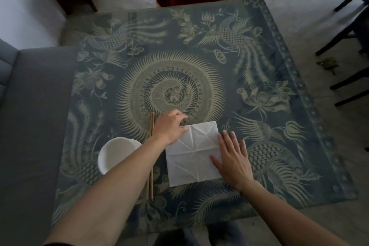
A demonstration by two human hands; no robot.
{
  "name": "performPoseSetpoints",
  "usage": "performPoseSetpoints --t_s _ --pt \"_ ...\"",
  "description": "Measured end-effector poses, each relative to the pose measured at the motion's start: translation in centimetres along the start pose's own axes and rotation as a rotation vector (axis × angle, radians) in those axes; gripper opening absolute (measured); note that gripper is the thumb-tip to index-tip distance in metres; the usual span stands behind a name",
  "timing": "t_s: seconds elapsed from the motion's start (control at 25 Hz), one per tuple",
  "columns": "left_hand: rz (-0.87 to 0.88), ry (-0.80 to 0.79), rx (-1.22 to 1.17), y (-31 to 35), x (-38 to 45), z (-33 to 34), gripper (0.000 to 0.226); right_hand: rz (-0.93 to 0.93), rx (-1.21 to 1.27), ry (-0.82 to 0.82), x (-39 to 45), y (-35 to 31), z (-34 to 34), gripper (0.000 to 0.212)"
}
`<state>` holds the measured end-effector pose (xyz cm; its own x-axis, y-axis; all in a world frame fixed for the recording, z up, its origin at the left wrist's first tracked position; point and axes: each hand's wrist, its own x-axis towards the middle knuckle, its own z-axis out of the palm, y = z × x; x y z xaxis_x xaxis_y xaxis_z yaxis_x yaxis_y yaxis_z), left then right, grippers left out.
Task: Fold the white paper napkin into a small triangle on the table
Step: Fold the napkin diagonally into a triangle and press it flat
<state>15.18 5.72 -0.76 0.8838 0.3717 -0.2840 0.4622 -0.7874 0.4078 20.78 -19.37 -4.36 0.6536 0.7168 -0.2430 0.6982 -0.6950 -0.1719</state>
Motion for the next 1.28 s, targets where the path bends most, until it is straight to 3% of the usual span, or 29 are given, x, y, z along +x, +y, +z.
performPoseSetpoints --t_s 0.16,0.24,0.56,1.0,1.28 --pt "0.246 -0.153 0.102 4.7 2.7 1.0 0.042 -0.352 -0.092 0.035 -0.7 -1.0 -0.1 0.064" --pt "0.292 -0.157 0.16 6.6 3.9 1.8 0.042 -0.44 -0.112 0.018 -1.5 -1.8 0.4 0.062" --pt "0.413 -0.101 0.336 7.2 5.9 2.3 0.027 -0.407 -0.088 -0.085 -2.2 -2.0 0.6 0.061" --pt "0.313 -0.154 0.105 7.0 5.7 1.3 0.004 -0.384 -0.091 -0.1 -2.1 -2.1 0.4 0.057" --pt "0.241 -0.118 -0.14 6.6 4.2 -0.2 0.014 -0.358 -0.125 -0.059 -2.3 -2.4 0.0 0.058"
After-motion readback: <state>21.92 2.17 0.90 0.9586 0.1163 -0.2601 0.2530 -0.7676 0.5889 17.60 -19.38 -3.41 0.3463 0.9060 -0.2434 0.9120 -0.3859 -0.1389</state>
